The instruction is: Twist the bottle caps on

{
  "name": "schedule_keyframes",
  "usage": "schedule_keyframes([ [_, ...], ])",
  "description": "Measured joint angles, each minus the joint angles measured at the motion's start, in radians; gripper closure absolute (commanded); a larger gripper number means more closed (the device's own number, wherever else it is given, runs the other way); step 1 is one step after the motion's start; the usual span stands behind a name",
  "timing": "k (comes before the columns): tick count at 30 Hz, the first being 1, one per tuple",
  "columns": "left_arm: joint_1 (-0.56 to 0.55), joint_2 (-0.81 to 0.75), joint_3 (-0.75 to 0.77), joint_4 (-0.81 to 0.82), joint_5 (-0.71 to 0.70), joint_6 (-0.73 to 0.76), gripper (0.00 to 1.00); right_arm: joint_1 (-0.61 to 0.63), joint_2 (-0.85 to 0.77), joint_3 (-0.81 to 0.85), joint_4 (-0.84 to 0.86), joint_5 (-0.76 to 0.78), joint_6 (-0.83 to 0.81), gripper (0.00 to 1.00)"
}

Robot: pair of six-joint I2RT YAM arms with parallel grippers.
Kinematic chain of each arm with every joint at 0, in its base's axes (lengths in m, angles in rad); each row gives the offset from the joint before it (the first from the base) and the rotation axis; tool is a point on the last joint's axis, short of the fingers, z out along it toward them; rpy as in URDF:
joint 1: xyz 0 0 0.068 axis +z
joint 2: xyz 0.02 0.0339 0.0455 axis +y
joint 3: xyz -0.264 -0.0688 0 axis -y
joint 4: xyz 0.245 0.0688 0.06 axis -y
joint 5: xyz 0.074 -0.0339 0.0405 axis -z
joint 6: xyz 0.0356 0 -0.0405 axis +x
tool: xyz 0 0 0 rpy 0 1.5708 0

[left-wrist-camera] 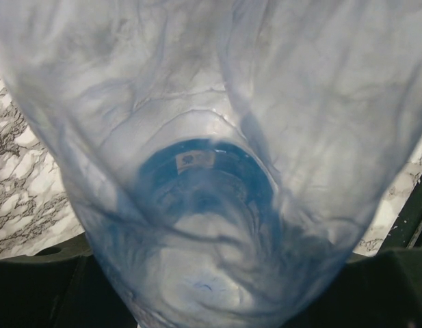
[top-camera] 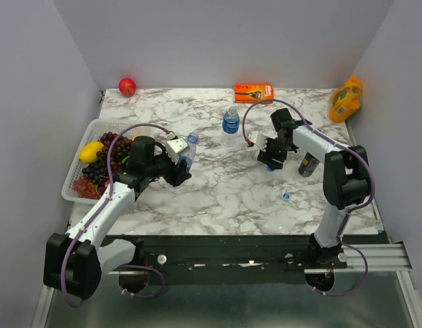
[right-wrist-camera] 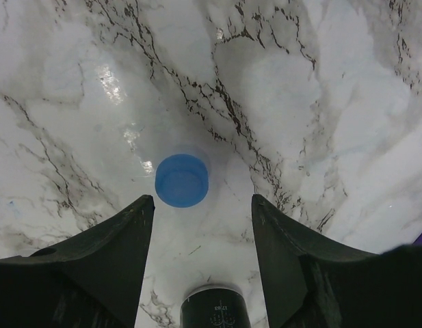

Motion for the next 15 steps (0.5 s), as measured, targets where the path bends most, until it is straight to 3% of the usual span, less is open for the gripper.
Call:
schedule_keyframes([
  [15,0.0,0.004,0.005,-0.003,-0.01,0.001,1.0,0.0,0.027,-0.002,0.028,0.009,-0.001,0.36],
])
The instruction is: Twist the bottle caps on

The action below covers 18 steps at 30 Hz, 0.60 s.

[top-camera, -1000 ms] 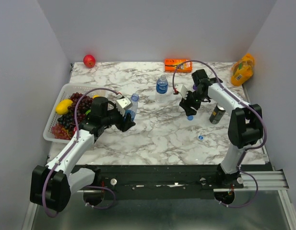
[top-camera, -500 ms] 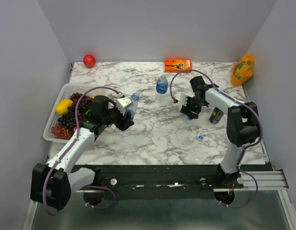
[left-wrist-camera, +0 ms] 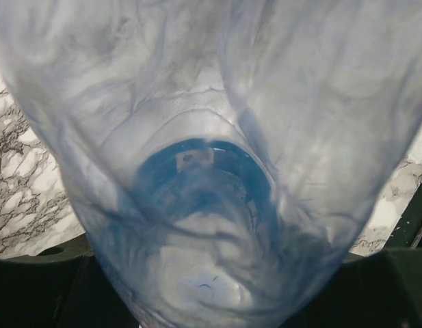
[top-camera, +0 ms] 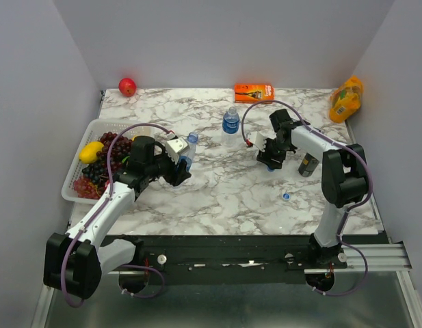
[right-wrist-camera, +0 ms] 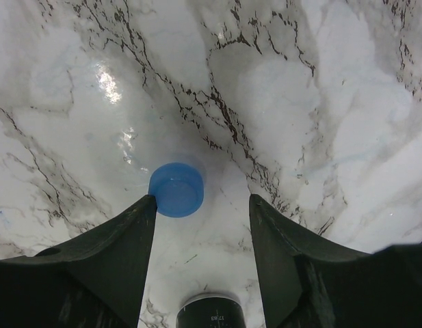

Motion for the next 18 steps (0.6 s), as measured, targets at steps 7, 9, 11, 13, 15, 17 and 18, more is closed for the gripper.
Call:
schedule_keyframes([
  [7,0.0,0.0,0.0,0.0,-0.001,-0.001,1.0,0.0,-0.002,-0.004,-0.002,-0.015,0.001,0.36],
  [9,0.0,0.0,0.0,0.0,-0.001,-0.001,1.0,0.0,-0.002,-0.008,-0.002,-0.017,0.001,0.34],
  [11,0.0,0.0,0.0,0.0,-0.001,-0.001,1.0,0.0,-0.006,-0.017,0.002,-0.019,0.001,0.33],
  [13,0.0,0.0,0.0,0.0,-0.002,-0.001,1.0,0.0,-0.018,-0.034,0.008,-0.023,0.001,0.33],
  [15,0.0,0.0,0.0,0.0,-0.006,-0.001,1.0,0.0,-0.026,-0.057,0.017,-0.027,0.0,0.34],
  [17,0.0,0.0,0.0,0.0,-0.009,-0.001,1.0,0.0,-0.031,-0.075,0.018,-0.031,0.0,0.35],
  [18,0.0,0.0,0.0,0.0,-0.01,-0.001,1.0,0.0,-0.031,-0.08,0.019,-0.032,0.0,0.35],
])
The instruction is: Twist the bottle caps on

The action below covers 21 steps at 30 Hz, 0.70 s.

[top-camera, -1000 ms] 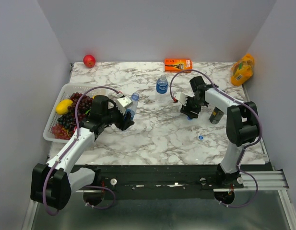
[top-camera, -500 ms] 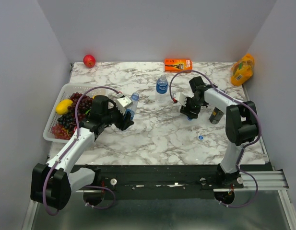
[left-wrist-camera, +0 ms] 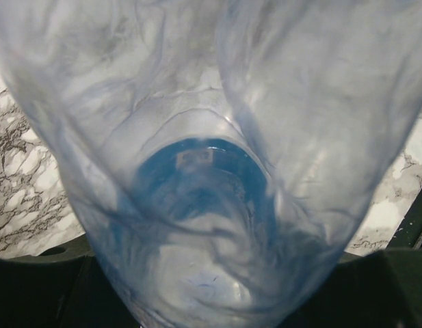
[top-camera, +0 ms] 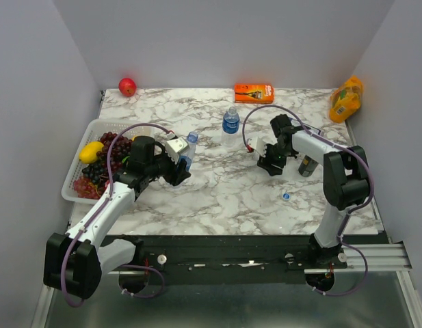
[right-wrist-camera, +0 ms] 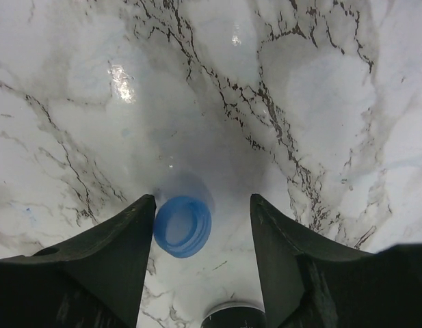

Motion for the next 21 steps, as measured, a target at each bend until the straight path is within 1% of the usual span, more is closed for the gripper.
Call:
schedule_keyframes([
  [3,0.0,0.0,0.0,0.0,-0.003,0.0,1.0,0.0,-0.003,-0.003,0.009,-0.001,0.0,0.36],
  [8,0.0,0.0,0.0,0.0,-0.007,0.0,1.0,0.0,-0.005,-0.004,0.035,0.002,0.0,0.41],
  [12,0.0,0.0,0.0,0.001,-0.011,0.0,1.0,0.0,-0.005,-0.003,0.045,0.014,0.006,0.51],
  [14,0.0,0.0,0.0,0.001,-0.013,0.0,1.0,0.0,-0.005,-0.002,0.044,0.019,0.008,0.52],
  [18,0.0,0.0,0.0,0.003,-0.013,0.0,1.0,0.0,-0.005,0.0,0.041,0.023,0.01,0.46],
  [21,0.0,0.0,0.0,0.004,-0.014,0.0,1.0,0.0,-0.018,0.0,0.042,0.022,0.019,0.48],
])
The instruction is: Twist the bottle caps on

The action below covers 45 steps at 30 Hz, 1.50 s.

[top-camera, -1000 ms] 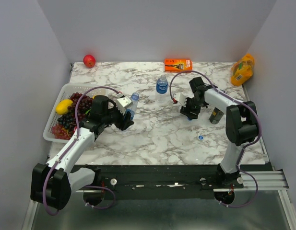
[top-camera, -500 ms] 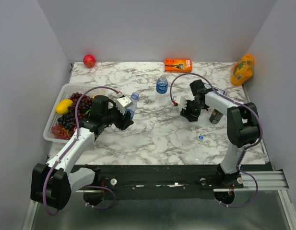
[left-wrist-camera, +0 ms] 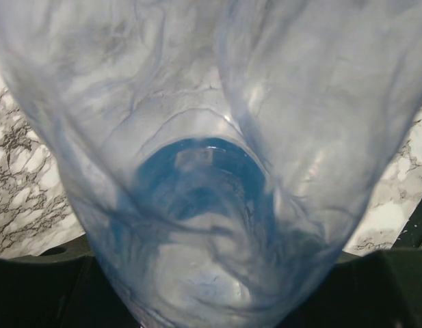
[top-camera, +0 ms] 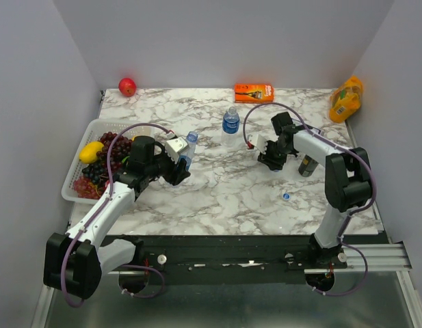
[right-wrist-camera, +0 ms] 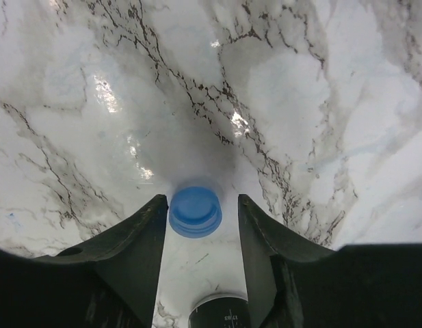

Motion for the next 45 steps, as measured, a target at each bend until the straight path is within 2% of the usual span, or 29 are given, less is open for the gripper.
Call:
schedule_keyframes([
  [6,0.0,0.0,-0.006,0.004,0.0,-0.001,1.0,0.0,-0.111,-0.01,0.005,-0.004,0.014,0.57],
  [9,0.0,0.0,-0.016,0.009,-0.001,-0.002,1.0,0.0,-0.152,-0.045,0.007,-0.005,0.007,0.58],
  [14,0.0,0.0,-0.024,0.009,-0.001,-0.006,1.0,0.0,-0.144,-0.11,-0.002,-0.005,-0.003,0.59],
  [23,0.0,0.0,-0.024,0.01,-0.001,-0.007,1.0,0.0,-0.093,-0.116,0.0,0.0,-0.004,0.64],
  [29,0.0,0.0,-0.024,0.01,-0.002,-0.008,1.0,0.0,-0.058,-0.114,0.005,0.014,-0.002,0.72],
  [36,0.0,0.0,-0.024,0.009,-0.002,-0.008,1.0,0.0,-0.049,-0.107,0.016,0.024,0.017,0.97],
  [41,0.0,0.0,-0.026,0.013,-0.002,-0.009,1.0,0.0,-0.05,-0.105,0.013,0.012,0.035,0.99],
  [45,-0.002,-0.001,-0.052,0.046,-0.001,-0.033,1.0,0.0,-0.066,-0.065,-0.082,-0.111,0.044,0.99],
])
